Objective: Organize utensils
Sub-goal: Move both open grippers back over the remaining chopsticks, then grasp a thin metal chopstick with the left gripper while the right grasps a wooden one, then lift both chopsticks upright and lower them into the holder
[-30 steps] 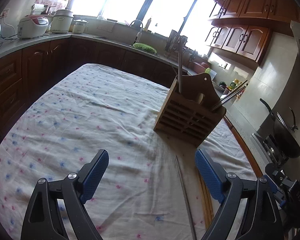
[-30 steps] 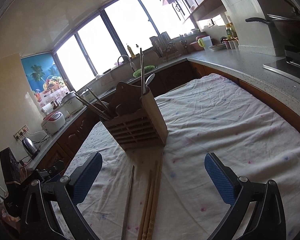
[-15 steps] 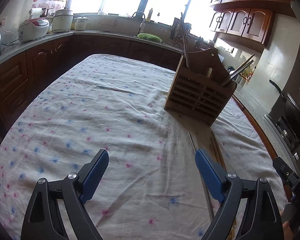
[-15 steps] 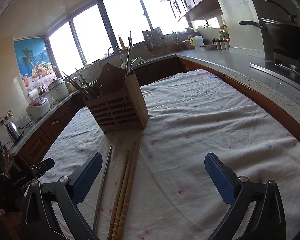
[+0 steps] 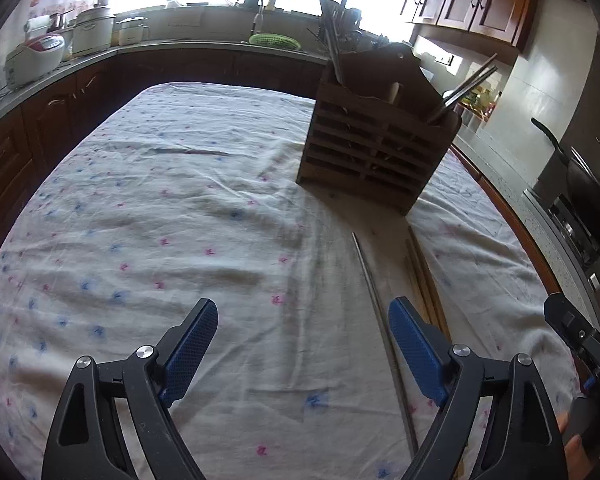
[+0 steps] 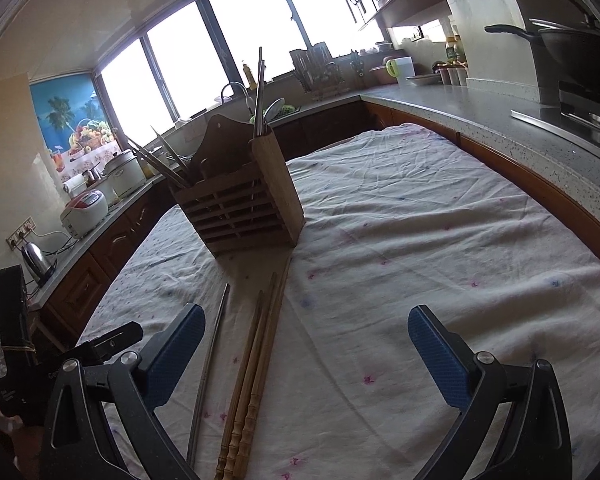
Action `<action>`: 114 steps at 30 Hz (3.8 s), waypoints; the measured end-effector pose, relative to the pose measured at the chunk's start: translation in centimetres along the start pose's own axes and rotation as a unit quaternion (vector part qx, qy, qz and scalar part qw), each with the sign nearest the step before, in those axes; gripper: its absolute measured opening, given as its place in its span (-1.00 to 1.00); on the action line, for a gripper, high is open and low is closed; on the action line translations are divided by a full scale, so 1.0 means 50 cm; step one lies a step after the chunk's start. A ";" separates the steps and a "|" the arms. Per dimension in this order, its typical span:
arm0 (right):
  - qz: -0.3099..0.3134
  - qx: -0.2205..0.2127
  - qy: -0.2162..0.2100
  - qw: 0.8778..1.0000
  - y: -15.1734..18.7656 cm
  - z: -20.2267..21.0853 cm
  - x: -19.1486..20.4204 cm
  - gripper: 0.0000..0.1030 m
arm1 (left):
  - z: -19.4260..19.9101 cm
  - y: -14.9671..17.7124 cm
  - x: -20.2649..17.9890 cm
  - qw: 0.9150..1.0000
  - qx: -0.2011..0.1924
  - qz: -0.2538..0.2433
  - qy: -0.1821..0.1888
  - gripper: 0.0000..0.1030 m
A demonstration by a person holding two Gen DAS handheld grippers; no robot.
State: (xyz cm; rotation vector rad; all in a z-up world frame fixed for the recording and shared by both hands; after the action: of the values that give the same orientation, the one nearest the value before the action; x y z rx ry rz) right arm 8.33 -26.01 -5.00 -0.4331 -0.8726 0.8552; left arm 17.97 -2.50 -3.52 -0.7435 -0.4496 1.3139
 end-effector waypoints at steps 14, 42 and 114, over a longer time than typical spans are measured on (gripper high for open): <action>-0.032 0.040 0.002 0.999 -0.014 -0.037 -0.034 0.43 | -0.150 -0.041 -0.084 0.992 0.076 -0.093 0.041 -0.35; 0.112 0.153 0.071 0.979 -0.028 -0.318 0.083 -0.56 | -0.196 -0.084 -0.001 0.993 0.090 -0.077 0.001 -0.67; 0.081 -0.041 -0.088 0.992 -0.223 0.086 0.194 -0.91 | 0.239 -0.132 0.072 0.986 -0.127 -0.055 0.088 -0.95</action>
State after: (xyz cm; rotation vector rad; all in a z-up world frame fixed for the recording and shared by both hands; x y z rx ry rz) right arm 13.51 -24.97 9.44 -0.5120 -1.0479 1.0208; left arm 15.22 3.24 9.06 -1.0239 -0.5131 1.0878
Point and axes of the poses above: each gripper's, at about its wrist camera, not at the fingertips, and z roughly against the way its jaws point, x to its left, y to its underside, the point moved 3 cm from there along -z, roughly the way its jaws point, and after that the axes turned 12 degrees about -z, right-handed, at the moved point
